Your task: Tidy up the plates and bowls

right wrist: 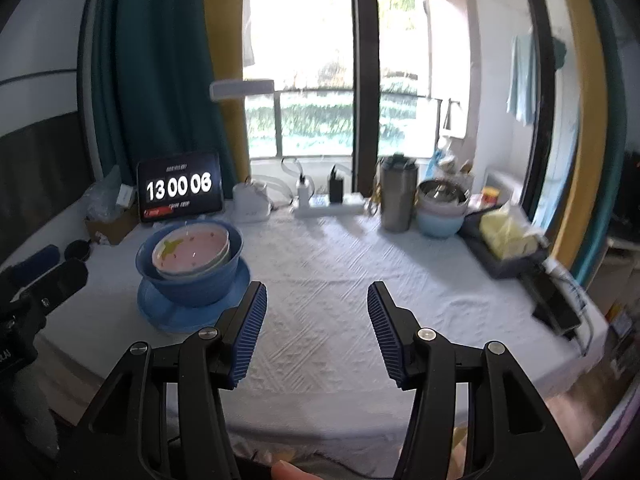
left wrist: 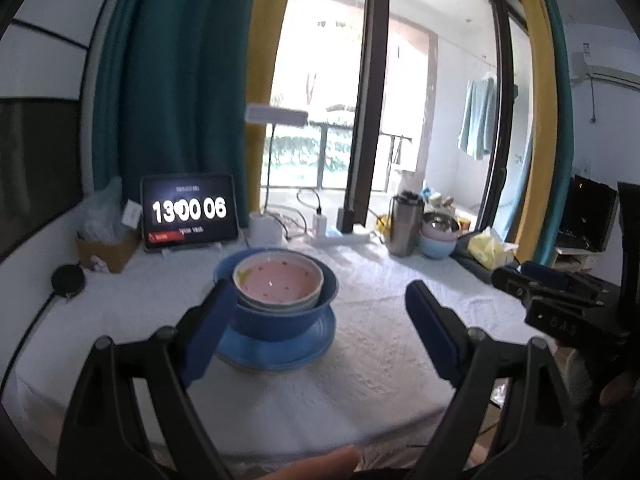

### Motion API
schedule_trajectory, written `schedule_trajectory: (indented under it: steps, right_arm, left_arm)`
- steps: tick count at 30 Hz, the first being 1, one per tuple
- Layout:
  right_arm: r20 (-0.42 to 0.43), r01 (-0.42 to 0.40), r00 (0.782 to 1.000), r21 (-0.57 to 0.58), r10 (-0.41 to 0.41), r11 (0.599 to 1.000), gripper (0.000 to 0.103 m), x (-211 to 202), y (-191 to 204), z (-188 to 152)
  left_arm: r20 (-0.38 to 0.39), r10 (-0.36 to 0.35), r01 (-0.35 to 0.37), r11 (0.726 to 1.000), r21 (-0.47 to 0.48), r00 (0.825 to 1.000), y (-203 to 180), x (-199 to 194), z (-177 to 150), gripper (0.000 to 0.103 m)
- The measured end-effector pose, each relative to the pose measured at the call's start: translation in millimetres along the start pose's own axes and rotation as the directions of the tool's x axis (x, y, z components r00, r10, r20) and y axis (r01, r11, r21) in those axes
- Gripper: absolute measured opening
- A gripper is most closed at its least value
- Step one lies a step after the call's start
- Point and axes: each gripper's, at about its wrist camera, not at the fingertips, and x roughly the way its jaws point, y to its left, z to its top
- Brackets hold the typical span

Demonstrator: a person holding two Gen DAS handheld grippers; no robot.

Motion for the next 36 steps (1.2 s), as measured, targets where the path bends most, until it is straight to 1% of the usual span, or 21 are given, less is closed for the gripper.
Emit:
schedule_trajectory:
  steps: [5,7,13,17,22,36]
  right_arm:
    - [0.059,0.026,0.998,0.029,-0.028,0.999,0.055,-15.8,-9.8,3.4]
    - [0.075,0.036,0.996,0.039,-0.039,0.999,0.055,-20.5,-13.1,5.4]
    - [0.089,0.049,0.995,0.042,-0.052,0.998,0.055,-30.5,-20.3,11.5]
    - [0.108,0.063,0.992,0.046,-0.068,0.997,0.056,-37.8,-24.7,13.1]
    - [0.119,0.071,0.990,0.061,-0.077,0.996,0.055,-42.4,-29.6,12.9]
    - [0.107,0.062,0.992,0.066,-0.069,0.996,0.056,-39.8,-27.7,11.8]
  left_arm:
    - [0.077,0.013,-0.016,0.999,0.041,0.997,-4.8,-18.4,6.2,0.088]
    - [0.096,0.019,-0.023,0.999,0.045,0.995,-4.8,-22.8,9.8,0.088]
    - [0.113,0.033,-0.036,0.999,0.021,0.993,0.0,-25.0,21.6,0.088]
    - [0.104,0.045,-0.048,0.998,0.032,0.994,-2.8,-24.5,21.7,0.088]
    - [0.123,0.057,-0.063,0.997,0.044,0.991,-5.1,-28.9,21.4,0.088]
    - [0.110,0.056,-0.061,0.997,0.045,0.992,-6.1,-28.2,19.0,0.088]
